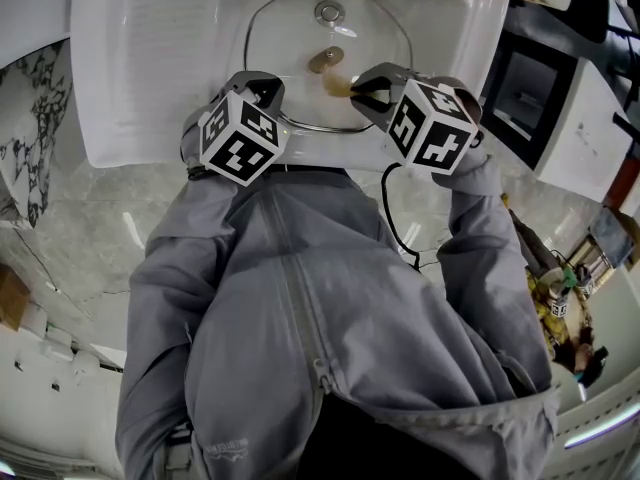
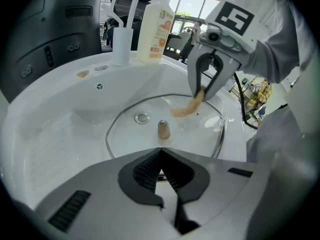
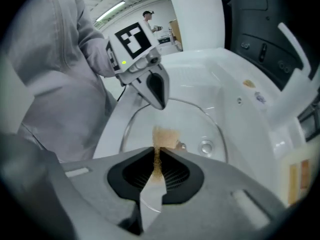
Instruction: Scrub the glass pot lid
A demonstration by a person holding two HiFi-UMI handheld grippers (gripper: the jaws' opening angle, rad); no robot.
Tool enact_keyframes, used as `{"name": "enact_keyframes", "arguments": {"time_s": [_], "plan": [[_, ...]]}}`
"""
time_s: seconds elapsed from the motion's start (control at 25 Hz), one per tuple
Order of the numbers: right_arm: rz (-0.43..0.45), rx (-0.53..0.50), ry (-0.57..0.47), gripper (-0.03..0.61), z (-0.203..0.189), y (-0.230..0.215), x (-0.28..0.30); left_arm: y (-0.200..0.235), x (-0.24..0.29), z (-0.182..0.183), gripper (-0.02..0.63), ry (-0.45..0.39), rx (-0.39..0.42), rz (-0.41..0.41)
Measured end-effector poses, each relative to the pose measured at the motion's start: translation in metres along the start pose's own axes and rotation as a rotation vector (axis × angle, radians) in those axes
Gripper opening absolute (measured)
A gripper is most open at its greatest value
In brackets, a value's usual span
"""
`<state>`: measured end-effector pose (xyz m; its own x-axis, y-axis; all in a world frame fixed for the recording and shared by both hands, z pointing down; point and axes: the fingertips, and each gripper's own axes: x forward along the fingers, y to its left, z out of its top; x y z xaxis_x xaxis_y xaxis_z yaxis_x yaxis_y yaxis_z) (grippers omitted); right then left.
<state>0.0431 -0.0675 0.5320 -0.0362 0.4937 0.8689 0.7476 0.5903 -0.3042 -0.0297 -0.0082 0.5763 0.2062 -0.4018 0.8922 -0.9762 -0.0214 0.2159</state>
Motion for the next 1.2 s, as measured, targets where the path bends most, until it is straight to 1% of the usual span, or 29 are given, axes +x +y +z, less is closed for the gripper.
{"name": "enact_keyframes", "arguments": {"time_s": [0.12, 0.2, 0.28, 0.36, 0.52, 0.76, 0.84, 1.0, 1.2], "plan": [[-0.159, 0.011, 0.025, 0.036, -0.014, -0.047, -0.015, 0.000, 0.000, 0.000, 0.006, 0.004, -0.002, -0.001], [-0.243, -0.017, 0.074, 0.036, -0.027, -0.075, -0.020, 0.000, 0.001, 0.000, 0.006, 0.007, -0.008, -0.002], [-0.295, -0.062, 0.135, 0.036, -0.040, -0.099, -0.019, -0.001, 0.002, 0.000, 0.006, 0.012, -0.011, -0.002], [-0.323, -0.109, 0.189, 0.036, -0.051, -0.117, -0.012, -0.001, 0.002, 0.000, 0.006, 0.015, -0.014, -0.002], [-0.368, -0.194, 0.271, 0.036, -0.066, -0.146, 0.012, -0.001, 0.003, 0.000, 0.006, 0.019, -0.031, -0.004], [-0.413, -0.307, 0.328, 0.037, -0.070, -0.170, 0.040, -0.002, 0.005, 0.000, 0.006, 0.023, -0.041, -0.008], [-0.407, -0.334, 0.347, 0.035, -0.072, -0.173, 0.046, -0.002, 0.005, -0.001, 0.006, 0.026, -0.042, -0.008], [-0.375, -0.344, 0.365, 0.036, -0.077, -0.173, 0.057, -0.002, 0.006, -0.001, 0.006, 0.028, -0.048, -0.009], [-0.351, -0.369, 0.416, 0.035, -0.085, -0.169, 0.064, -0.001, 0.006, -0.002, 0.006, 0.034, -0.061, -0.006]]}}
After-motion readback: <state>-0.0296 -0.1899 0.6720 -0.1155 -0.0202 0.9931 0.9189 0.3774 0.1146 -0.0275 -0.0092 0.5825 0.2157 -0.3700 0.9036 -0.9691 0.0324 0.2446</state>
